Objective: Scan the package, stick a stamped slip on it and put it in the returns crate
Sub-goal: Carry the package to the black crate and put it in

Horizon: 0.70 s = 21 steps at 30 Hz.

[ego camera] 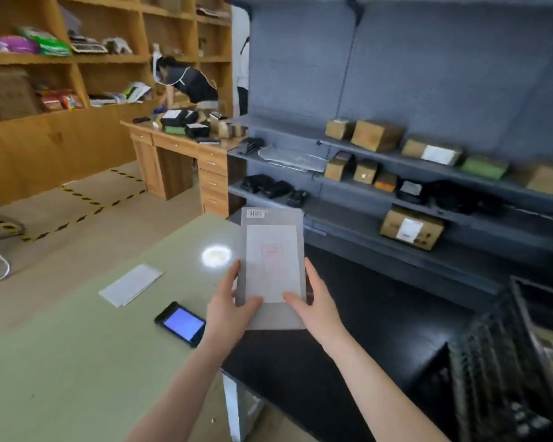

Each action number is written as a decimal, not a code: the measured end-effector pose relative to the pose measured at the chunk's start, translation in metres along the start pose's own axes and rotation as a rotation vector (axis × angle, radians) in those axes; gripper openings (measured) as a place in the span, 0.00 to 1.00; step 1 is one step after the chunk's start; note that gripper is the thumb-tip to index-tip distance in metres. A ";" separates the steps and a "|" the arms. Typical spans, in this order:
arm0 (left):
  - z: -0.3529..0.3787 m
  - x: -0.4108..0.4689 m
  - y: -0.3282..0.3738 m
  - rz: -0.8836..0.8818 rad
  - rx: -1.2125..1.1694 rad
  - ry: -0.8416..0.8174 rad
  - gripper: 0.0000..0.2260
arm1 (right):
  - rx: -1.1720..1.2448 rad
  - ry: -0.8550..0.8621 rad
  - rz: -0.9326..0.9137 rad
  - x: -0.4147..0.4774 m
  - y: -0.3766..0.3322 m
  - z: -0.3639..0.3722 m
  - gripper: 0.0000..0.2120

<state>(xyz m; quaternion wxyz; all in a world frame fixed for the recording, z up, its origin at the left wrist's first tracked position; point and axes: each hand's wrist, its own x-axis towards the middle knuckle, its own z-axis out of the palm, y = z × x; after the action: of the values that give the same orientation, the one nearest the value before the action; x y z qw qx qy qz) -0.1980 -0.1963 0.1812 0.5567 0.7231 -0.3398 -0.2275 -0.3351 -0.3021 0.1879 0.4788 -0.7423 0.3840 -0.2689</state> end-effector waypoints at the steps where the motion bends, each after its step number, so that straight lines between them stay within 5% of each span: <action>1: 0.019 -0.004 0.013 0.029 -0.003 -0.033 0.34 | -0.001 0.048 -0.001 -0.009 0.003 -0.022 0.36; 13: 0.265 -0.109 0.161 0.348 -0.201 -0.302 0.30 | -0.030 0.470 -0.016 -0.133 0.037 -0.312 0.33; 21: 0.384 -0.174 0.213 0.414 -0.217 -0.531 0.28 | -0.035 0.639 0.100 -0.212 0.074 -0.434 0.31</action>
<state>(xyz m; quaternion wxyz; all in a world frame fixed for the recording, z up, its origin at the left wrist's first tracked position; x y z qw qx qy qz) -0.6364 -0.3479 0.2707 0.5569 0.4911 -0.5860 -0.3245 -0.8101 -0.3635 0.2851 0.3340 -0.6087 0.5553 -0.4578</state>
